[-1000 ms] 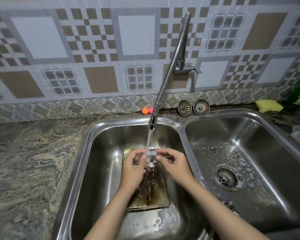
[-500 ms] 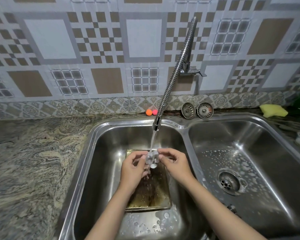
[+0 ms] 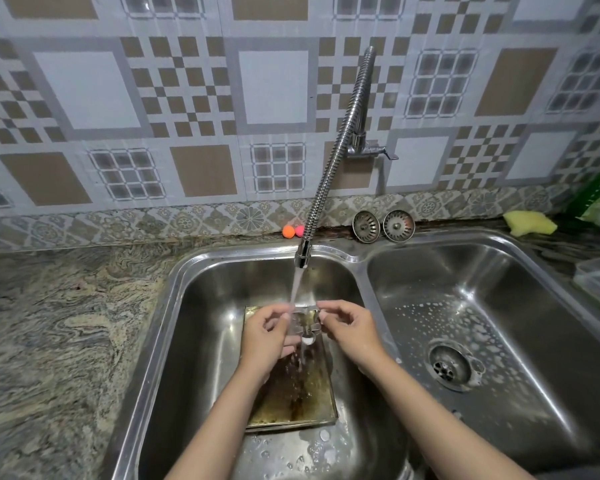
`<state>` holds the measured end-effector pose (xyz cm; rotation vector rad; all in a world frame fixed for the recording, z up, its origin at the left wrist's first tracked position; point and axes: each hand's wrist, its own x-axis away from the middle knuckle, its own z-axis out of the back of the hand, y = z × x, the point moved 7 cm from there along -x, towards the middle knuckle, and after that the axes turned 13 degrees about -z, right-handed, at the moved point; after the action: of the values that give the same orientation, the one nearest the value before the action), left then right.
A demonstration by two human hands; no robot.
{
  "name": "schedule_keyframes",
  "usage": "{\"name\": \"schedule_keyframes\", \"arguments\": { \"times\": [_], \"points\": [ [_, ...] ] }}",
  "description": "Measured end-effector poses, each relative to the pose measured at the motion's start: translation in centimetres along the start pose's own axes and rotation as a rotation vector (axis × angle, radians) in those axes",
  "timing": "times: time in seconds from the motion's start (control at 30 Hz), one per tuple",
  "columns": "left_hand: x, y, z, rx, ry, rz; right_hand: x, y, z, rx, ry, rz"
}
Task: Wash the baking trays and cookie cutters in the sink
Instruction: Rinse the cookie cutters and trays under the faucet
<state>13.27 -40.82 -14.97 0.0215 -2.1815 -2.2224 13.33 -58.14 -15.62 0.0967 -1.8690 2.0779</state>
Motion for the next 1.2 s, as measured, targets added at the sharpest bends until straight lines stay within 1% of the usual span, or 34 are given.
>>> {"name": "schedule_keyframes", "arguments": {
  "times": [0.2, 0.47, 0.77, 1.2],
  "points": [
    [0.4, 0.0, 1.2, 0.015, 0.005, 0.008, 0.2, -0.3, -1.5, -0.006, -0.033, -0.012],
    [0.7, 0.9, 2.7, -0.019, 0.032, -0.014, 0.6, -1.4, -2.9, 0.072, -0.056, 0.049],
    [0.8, 0.9, 3.9, -0.062, 0.066, -0.037, 0.8, -1.1, -3.9, 0.055, -0.066, 0.017],
    [0.1, 1.0, 2.3, -0.03, 0.05, -0.042, 0.1, -1.1, -2.7, 0.054, -0.053, 0.024]
  ]
}}
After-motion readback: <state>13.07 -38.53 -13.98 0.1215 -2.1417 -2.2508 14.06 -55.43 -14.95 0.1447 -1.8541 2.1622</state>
